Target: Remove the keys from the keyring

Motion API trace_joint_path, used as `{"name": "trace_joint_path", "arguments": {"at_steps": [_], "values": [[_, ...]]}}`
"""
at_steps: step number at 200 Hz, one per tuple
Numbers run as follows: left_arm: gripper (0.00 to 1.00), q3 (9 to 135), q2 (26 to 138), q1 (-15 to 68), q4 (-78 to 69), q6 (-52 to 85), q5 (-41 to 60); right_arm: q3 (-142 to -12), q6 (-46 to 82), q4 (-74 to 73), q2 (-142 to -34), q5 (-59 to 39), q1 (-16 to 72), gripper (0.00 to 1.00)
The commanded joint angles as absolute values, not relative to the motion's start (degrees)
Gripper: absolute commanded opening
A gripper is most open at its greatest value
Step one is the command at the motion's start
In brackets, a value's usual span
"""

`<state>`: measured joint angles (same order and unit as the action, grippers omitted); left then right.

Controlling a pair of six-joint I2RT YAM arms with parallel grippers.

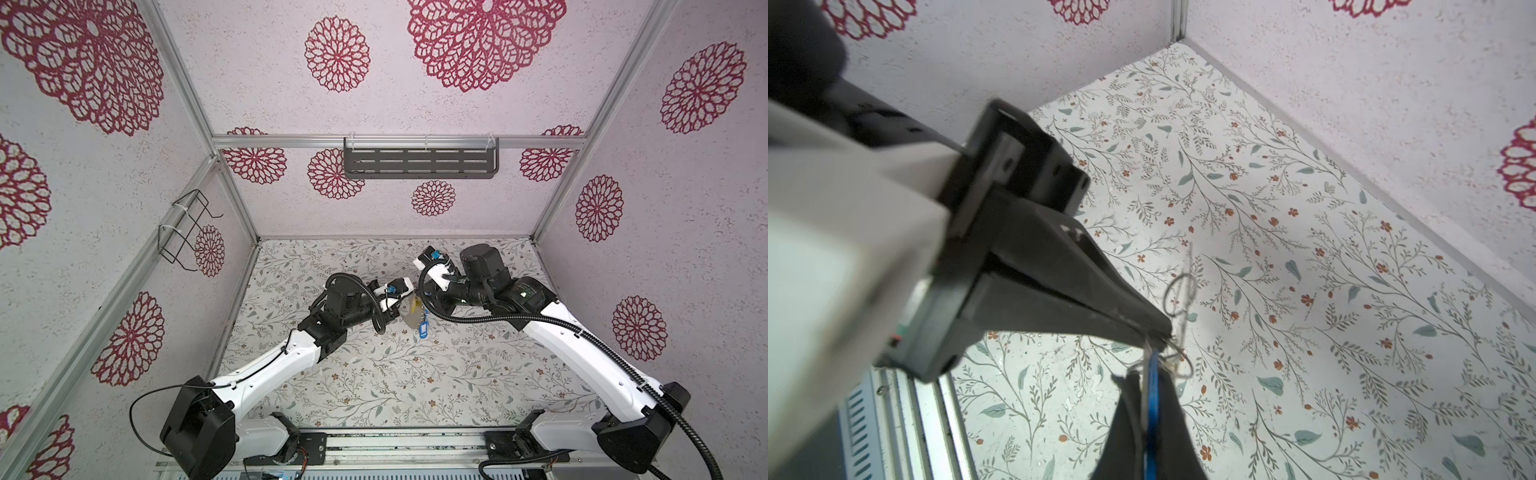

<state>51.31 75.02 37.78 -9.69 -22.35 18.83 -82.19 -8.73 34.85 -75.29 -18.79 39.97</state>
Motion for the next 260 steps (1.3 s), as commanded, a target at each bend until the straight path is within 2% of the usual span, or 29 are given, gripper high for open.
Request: {"name": "trace_joint_path", "arguments": {"at_steps": [1,38,80,123,152,178,197,260], "values": [[0.00,50.0,78.1,37.8,-1.3,-23.2,15.6,-87.6,-6.6,27.0,-73.3,-27.4,40.7,0.00],[0.00,48.7,77.7,37.9,-4.4,-21.0,15.5,-86.8,-6.0,26.5,-73.9,-26.7,41.0,0.00],[0.00,44.8,73.1,37.4,-9.4,-16.1,15.0,-79.5,-4.7,20.9,-70.4,-15.9,40.5,0.00],[0.00,38.4,63.8,36.0,-12.9,-10.8,14.4,-77.8,-4.4,20.5,-69.8,-17.3,39.6,0.00],[0.15,35.0,56.0,35.5,-13.5,-8.9,13.7,-77.5,-4.5,21.1,-69.5,-19.4,38.4,0.00],[0.20,35.0,51.1,35.6,-15.6,-6.6,17.9,-77.6,-3.9,21.7,-69.4,-19.3,37.9,0.00],[0.21,36.8,51.4,36.3,-16.2,-5.3,20.9,-77.7,-3.6,22.5,-69.6,-19.9,37.8,0.00],[0.22,44.4,61.7,38.4,-15.4,-13.4,20.5,-77.0,-3.9,23.8,-68.9,-21.8,37.8,0.00]]}}
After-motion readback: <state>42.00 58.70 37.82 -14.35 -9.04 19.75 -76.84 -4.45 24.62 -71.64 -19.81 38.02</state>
